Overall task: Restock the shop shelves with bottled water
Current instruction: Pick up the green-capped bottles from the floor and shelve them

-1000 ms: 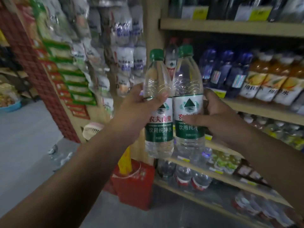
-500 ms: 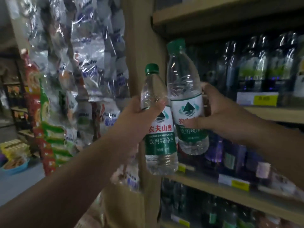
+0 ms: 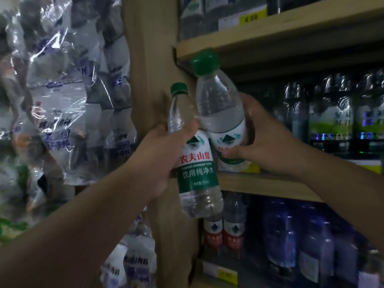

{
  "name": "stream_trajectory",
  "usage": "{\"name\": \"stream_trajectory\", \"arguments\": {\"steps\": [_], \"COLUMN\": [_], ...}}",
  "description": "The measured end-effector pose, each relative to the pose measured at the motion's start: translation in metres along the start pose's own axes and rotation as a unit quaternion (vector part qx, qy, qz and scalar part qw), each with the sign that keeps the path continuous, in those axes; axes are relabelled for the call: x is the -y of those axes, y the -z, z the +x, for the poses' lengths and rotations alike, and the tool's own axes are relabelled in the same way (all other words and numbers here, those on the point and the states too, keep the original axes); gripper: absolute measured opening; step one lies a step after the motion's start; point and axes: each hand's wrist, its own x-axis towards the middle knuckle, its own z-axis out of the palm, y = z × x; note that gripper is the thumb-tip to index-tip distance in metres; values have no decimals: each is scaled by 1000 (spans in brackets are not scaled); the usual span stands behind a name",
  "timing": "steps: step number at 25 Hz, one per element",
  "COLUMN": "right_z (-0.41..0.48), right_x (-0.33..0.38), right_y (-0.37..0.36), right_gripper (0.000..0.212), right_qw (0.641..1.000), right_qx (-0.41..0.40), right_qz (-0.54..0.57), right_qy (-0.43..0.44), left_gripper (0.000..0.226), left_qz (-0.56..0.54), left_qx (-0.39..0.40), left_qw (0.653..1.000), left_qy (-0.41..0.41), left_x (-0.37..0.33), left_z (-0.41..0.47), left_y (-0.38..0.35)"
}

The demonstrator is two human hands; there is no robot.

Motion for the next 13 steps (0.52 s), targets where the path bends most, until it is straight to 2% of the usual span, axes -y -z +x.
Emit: {"name": "stream_trajectory", "arguments": {"steps": [6,13], "right_z": [32,51], "right_x": [-18,-55], "right_y": [5,4], "right_gripper": [98,89], "right_qw": [998,992], "right_qx": [-62,-86], "right_qz": [-14,24], "right_qy": [-14,-92], "left_gripper": [42,25], "left_qz": [-4,-10], "left_qx": [20,-14], "left_qw": [1000,998], "left_qy": [-9,-57], "left_x": [-19,-5], "left_z": [45,72], "left_y": [-6,-15]}}
